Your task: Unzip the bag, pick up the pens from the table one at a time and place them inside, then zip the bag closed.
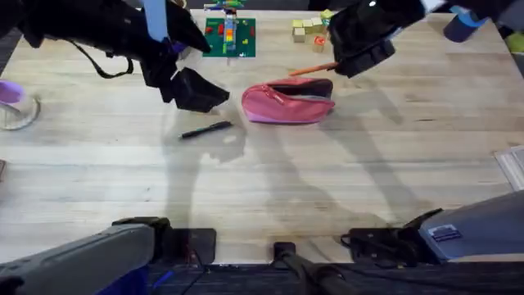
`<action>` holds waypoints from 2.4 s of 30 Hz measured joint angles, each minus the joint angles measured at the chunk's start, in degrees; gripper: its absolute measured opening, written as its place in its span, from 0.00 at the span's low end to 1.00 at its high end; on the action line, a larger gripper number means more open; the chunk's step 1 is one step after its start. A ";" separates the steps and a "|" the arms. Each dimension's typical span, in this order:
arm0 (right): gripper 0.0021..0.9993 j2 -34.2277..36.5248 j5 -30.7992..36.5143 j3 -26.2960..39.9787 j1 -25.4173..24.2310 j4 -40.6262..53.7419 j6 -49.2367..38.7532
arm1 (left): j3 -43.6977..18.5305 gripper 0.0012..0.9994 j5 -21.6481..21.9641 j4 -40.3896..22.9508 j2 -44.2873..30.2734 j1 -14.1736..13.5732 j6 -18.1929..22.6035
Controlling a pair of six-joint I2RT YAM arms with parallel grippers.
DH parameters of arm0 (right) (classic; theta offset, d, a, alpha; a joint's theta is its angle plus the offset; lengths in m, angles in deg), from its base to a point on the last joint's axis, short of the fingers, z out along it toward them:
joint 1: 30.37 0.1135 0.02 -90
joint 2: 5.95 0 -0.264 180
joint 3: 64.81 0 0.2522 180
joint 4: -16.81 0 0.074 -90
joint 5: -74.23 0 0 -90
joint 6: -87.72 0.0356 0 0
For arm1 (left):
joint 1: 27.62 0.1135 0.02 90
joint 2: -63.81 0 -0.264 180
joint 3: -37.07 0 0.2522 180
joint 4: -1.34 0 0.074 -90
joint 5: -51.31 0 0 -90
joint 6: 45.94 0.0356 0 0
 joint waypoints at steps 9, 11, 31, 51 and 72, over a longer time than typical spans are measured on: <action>0.03 2.78 0.00 0.00 1.86 0.02 2.84 | 0.00 0.99 0.00 0.00 0.00 0.00 0.00; 0.03 2.95 0.01 0.00 1.96 0.10 3.76 | 0.00 0.99 0.00 0.00 0.00 0.00 0.00; 0.03 4.82 -1.09 -2.14 2.61 -0.02 12.01 | 0.00 0.99 0.00 0.00 0.00 0.00 0.00; 0.03 6.98 -1.29 -2.32 4.33 0.48 12.64 | 0.00 0.99 0.00 0.00 0.00 0.00 0.00; 0.03 13.19 -8.87 -2.32 5.44 -7.17 12.53 | 0.00 0.99 0.00 0.00 0.00 0.00 0.00</action>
